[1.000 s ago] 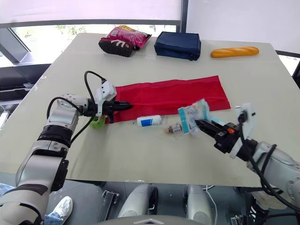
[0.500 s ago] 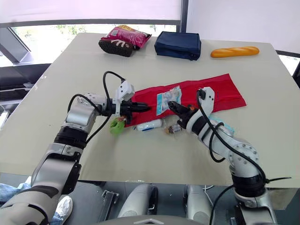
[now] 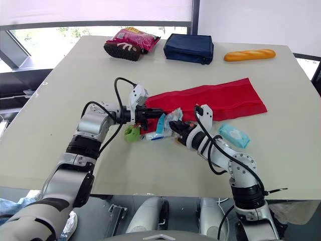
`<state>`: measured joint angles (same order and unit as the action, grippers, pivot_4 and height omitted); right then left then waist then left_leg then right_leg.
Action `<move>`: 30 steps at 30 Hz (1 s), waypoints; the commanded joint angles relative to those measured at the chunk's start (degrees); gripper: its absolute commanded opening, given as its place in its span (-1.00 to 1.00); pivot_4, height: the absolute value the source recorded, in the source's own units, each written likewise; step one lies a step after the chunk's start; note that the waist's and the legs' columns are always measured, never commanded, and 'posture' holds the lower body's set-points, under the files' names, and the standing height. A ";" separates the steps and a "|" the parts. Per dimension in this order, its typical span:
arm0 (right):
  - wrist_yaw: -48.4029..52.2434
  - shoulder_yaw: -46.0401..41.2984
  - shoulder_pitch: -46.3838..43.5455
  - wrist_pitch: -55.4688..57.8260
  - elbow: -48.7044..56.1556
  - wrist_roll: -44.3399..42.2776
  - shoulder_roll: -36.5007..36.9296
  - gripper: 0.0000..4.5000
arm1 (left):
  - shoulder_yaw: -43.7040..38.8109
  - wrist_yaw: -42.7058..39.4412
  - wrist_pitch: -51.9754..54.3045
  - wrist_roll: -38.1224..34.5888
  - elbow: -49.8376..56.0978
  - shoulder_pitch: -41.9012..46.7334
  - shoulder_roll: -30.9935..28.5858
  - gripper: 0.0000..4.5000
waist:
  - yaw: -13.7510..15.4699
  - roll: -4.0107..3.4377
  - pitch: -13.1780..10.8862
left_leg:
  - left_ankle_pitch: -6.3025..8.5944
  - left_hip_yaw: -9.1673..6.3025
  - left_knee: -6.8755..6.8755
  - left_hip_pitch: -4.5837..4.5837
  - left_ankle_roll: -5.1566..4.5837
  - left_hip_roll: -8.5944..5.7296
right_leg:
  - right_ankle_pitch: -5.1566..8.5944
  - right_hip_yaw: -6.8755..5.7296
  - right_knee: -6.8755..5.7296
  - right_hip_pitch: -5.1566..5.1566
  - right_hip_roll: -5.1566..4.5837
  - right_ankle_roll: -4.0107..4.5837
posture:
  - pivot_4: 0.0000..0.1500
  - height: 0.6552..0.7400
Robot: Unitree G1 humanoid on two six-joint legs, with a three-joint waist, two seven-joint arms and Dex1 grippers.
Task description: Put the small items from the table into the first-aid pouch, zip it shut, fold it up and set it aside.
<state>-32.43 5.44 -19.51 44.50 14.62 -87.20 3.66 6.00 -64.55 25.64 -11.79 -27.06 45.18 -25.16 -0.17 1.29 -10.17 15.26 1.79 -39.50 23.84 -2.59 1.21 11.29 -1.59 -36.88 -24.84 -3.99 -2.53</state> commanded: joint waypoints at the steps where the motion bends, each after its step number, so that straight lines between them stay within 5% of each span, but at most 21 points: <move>1: -0.82 -1.64 -1.02 -1.52 -0.67 -0.94 -2.83 -0.98 | -1.30 0.01 0.55 -2.19 3.39 1.11 0.49 -0.96 | -0.38 0.00 0.00 | 0.00 0.00 0.00 0.00 0.00 0.00 | 0.00 0.00 0.00 0.00 0.00 0.00 | 1.00 0.44; 30: 9.74 -6.24 -17.76 -9.35 -21.13 27.80 -15.42 -0.98 | 0.54 -2.33 3.20 -4.18 9.75 -1.83 1.79 -0.96 | -1.03 -0.04 0.00 | -0.01 0.02 0.03 -0.07 0.02 0.02 | 0.00 0.04 -0.13 -0.06 0.03 0.00 | 1.00 0.44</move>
<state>-21.54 1.99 -32.55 40.16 -4.66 -64.29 -8.35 2.79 -61.33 28.49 -12.67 -24.19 44.11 -25.61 -1.19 1.25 -10.17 15.25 1.81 -39.48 23.75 -2.57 1.23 11.29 -1.55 -37.04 -24.90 -3.96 -2.52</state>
